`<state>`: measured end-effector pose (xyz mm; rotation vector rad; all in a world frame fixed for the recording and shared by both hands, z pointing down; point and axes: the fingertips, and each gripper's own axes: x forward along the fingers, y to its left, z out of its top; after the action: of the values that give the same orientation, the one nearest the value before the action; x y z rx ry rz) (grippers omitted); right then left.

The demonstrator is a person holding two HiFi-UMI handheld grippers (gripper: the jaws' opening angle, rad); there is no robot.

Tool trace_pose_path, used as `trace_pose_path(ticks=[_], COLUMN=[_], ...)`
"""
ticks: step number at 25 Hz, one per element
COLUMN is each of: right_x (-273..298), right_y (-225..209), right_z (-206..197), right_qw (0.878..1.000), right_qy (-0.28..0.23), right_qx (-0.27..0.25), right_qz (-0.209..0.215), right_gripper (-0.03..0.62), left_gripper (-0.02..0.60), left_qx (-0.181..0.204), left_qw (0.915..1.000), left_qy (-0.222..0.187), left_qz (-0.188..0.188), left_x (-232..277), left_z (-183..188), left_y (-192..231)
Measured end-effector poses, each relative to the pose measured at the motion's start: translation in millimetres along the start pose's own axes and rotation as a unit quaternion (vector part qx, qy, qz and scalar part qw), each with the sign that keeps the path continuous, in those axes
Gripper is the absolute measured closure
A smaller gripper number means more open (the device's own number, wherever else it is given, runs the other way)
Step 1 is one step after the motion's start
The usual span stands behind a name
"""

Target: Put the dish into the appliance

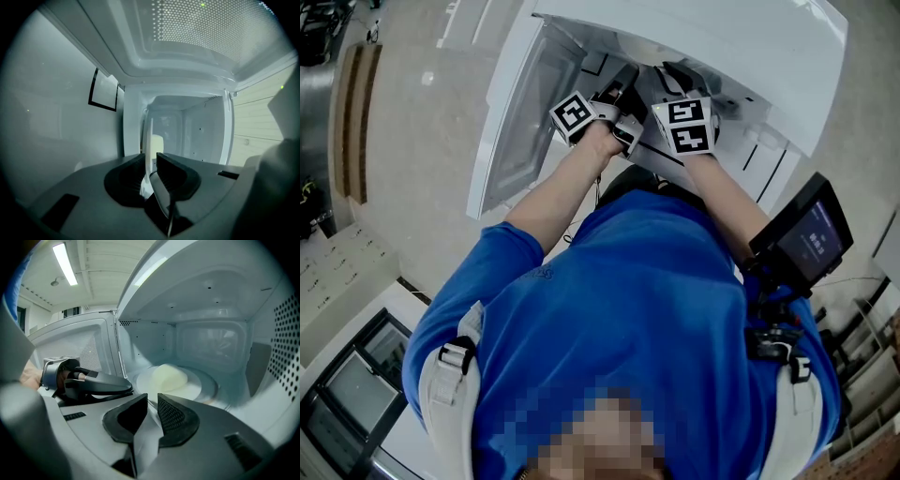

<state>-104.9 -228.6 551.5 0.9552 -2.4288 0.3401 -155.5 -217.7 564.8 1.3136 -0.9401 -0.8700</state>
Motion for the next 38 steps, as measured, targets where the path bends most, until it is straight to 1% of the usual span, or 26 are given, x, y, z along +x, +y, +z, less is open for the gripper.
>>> trace_pose_path(ticks=[2,5,7,10,16,28,32,36,38], right_x=[0.5,2.1,4.1,4.7,8.0,8.7,9.4,8.3,8.0], right_y=[-2.9,-6.7,-10.2,-14.7,-22.0,-24.9,-26.8,-27.2,-28.1], right_z=[1.6,3.5,4.0,5.7,9.2,10.3,8.6,5.4,2.6], right_qw=[1.0,1.0,1.0,1.0,1.0,1.0,1.0,1.0,1.0], right_qy=[0.0,-0.002,-0.002,0.0,-0.002,0.002,0.002,0.0,0.0], right_qx=[0.001,0.003,0.003,0.007,0.005,0.009,0.007,0.008,0.008], right_qz=[-0.002,-0.005,-0.008,-0.011,-0.02,-0.023,-0.027,-0.028,-0.028], right_gripper=[0.553,0.553,0.553,0.553,0.553,0.553,0.553,0.553,0.553], left_gripper=[0.514,0.514,0.514,0.514,0.514,0.514,0.514,0.514,0.514], left_qx=[0.001,-0.004,0.0,-0.006,0.008,0.012,0.011,0.01,0.008], left_qw=[1.0,1.0,1.0,0.9999,0.9998,0.9998,0.9997,0.9999,0.9999], left_qy=[0.001,-0.001,-0.003,-0.003,-0.006,-0.008,-0.008,-0.007,-0.007], left_qz=[0.007,0.007,0.007,0.011,-0.014,-0.012,-0.018,-0.004,-0.004], left_x=[-0.4,-0.8,-0.7,-0.8,4.1,4.8,6.6,6.2,7.2], left_z=[-1.3,-2.0,-0.7,-2.8,-1.7,-1.8,-1.1,-2.6,-3.5], left_y=[1.6,1.9,1.1,1.1,-6.9,-8.7,-8.3,-2.2,0.6])
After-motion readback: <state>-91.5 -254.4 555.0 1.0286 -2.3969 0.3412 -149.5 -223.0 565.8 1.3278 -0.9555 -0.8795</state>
